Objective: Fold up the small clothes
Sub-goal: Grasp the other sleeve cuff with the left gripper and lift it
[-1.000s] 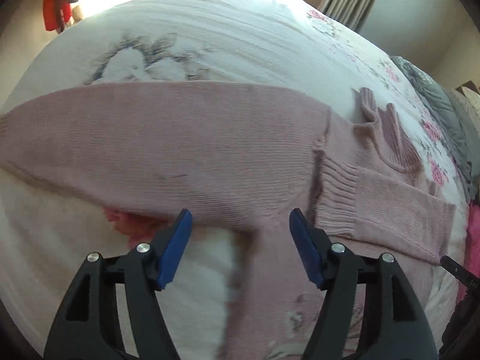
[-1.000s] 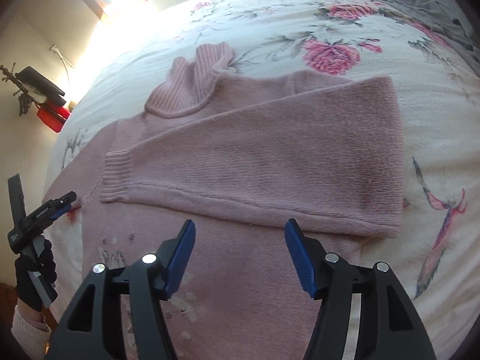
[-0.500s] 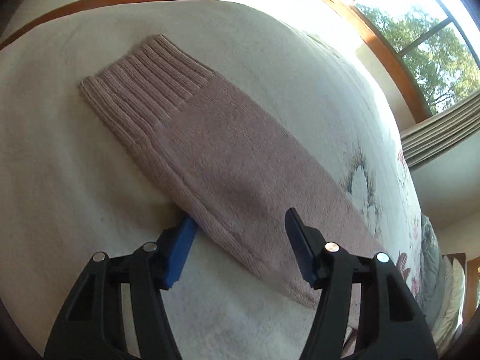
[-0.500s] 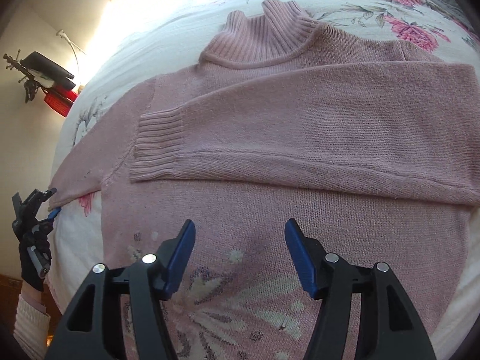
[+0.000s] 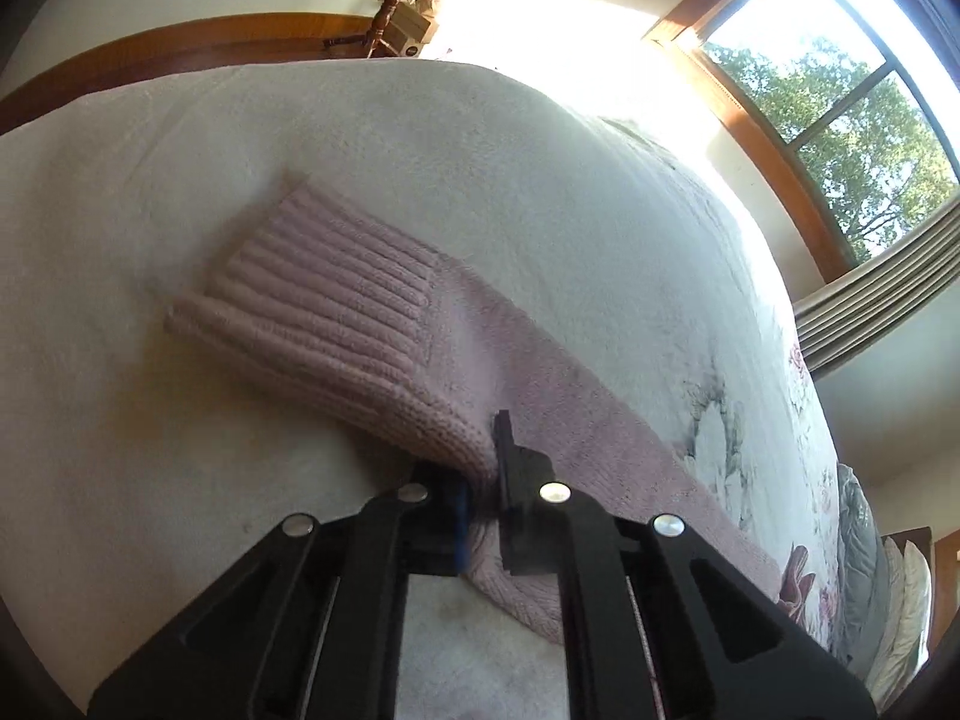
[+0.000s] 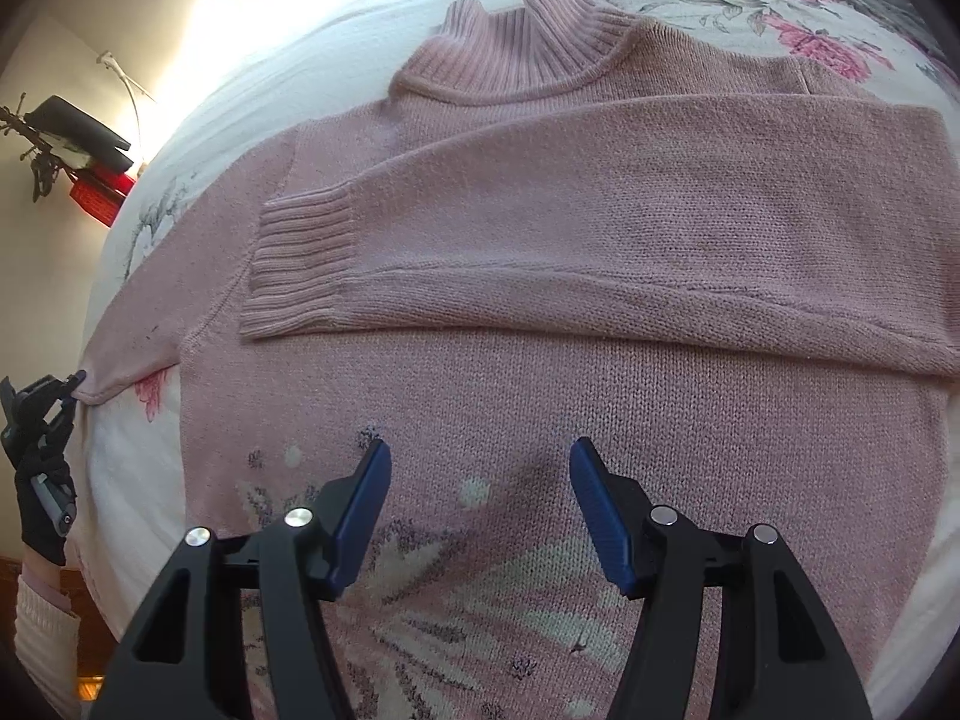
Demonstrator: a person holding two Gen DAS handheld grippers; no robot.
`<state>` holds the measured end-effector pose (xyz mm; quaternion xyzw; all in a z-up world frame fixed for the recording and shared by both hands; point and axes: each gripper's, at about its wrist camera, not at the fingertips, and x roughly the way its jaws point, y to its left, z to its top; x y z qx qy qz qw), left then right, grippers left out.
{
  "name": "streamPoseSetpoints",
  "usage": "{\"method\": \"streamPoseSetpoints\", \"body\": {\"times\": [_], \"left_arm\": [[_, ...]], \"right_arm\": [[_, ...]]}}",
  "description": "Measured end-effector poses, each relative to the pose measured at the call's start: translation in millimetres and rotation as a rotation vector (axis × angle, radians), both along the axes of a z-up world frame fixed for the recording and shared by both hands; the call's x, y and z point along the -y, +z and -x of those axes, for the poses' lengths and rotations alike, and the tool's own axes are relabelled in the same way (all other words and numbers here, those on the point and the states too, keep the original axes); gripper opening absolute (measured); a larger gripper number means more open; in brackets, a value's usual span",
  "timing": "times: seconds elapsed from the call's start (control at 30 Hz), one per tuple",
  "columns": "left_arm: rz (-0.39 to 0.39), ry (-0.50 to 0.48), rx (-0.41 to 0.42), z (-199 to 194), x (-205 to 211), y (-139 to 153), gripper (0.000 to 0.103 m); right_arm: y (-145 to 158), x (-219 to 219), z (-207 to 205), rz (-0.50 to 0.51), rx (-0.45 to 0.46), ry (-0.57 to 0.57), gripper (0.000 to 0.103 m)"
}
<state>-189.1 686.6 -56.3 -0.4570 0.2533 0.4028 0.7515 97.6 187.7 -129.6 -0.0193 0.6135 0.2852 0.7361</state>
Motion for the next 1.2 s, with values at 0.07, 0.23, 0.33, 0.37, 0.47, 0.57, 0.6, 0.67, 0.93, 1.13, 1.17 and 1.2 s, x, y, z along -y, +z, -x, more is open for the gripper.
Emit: {"method": "streamPoseSetpoints", "body": {"times": [0.07,0.23,0.33,0.37,0.47,0.57,0.6,0.67,0.93,1.13,1.17,1.2], "left_arm": [[-0.042,-0.057,0.028,-19.2,16.5,20.4,0.005],[-0.102,-0.251,0.101,-77.4,76.2,63.7,0.005],[-0.102,-0.348,0.140,-112.7,117.0,76.3,0.005],[-0.101,-0.379,0.149,-123.3,131.1,78.6,0.005],[-0.091,-0.477,0.177,-152.9,175.1,82.4,0.005],[-0.077,-0.562,0.197,-182.7,220.3,78.0,0.005],[-0.077,-0.587,0.196,-188.7,233.6,74.2,0.005],[-0.047,-0.623,0.199,-201.2,257.1,61.5,0.005],[0.062,-0.685,0.027,-247.0,306.6,-42.3,0.005],[0.132,-0.708,-0.052,-243.3,314.5,-87.3,0.009],[0.128,-0.728,-0.054,-238.8,316.8,-81.8,0.009],[0.128,-0.746,-0.055,-232.2,318.9,-77.2,0.011]], "right_arm": [[-0.3,5.6,0.4,-0.002,-0.004,-0.010,0.062],[1.8,24.3,-1.0,-0.004,-0.003,-0.031,0.062],[4.9,37.3,-2.2,-0.013,0.001,-0.044,0.062],[6.3,42.0,-2.5,-0.013,0.006,-0.047,0.062],[9.5,56.1,-3.5,-0.008,0.022,-0.052,0.062],[11.2,70.3,-7.1,-0.015,0.021,-0.061,0.062],[11.6,74.4,-8.9,-0.017,0.020,-0.065,0.062],[12.1,82.9,-12.6,-0.023,0.017,-0.073,0.062],[7.4,104.1,-20.8,-0.036,-0.004,-0.063,0.062],[3.0,104.5,-21.0,-0.035,-0.017,-0.036,0.063],[3.0,103.0,-22.0,-0.036,-0.019,-0.035,0.063],[3.4,99.9,-23.3,-0.037,-0.022,-0.033,0.063]]}}
